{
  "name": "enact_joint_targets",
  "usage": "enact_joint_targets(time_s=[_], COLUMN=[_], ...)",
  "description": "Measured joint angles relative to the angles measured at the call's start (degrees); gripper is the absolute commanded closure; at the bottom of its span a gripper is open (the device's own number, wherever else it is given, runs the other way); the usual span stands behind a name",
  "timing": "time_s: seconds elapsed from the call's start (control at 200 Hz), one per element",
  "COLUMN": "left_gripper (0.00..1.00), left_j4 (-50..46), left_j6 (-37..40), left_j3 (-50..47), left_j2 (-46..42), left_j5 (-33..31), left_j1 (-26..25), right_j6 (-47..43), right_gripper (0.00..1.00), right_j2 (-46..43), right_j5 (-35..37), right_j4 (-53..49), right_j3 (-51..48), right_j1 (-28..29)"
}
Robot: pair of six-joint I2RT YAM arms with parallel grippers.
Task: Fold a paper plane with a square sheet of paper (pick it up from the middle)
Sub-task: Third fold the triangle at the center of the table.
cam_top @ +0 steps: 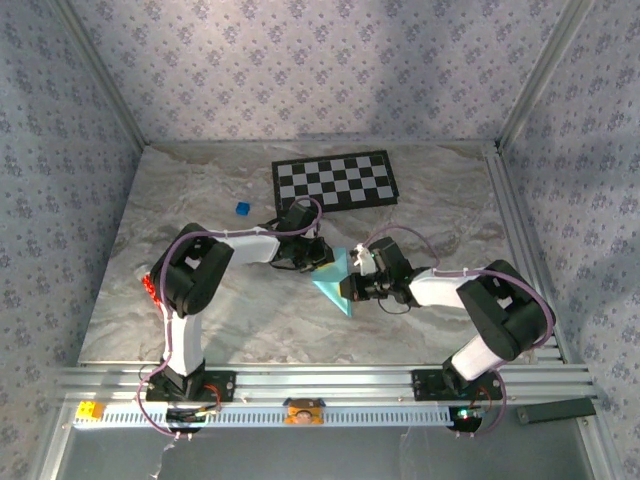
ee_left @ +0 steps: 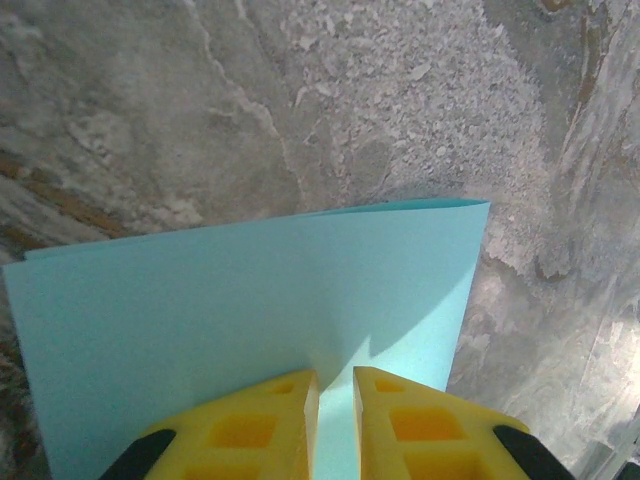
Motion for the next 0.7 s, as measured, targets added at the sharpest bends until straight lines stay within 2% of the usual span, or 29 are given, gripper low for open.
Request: enact_joint_targets(time_s=[0.7], left_gripper=[0.84], left_j4=[-0.90], left_j6=[1.07], left_j3=[0.74], left_j2=[0.33], left_j5=[0.00], left_j1=[0.00], right_j6=[-1.27], right_gripper=[0.97], right_j2=[1.79], right_j5=[-0.61], right_j4=[-1.03], right_j3=[1.46], right_j1=[-0.68])
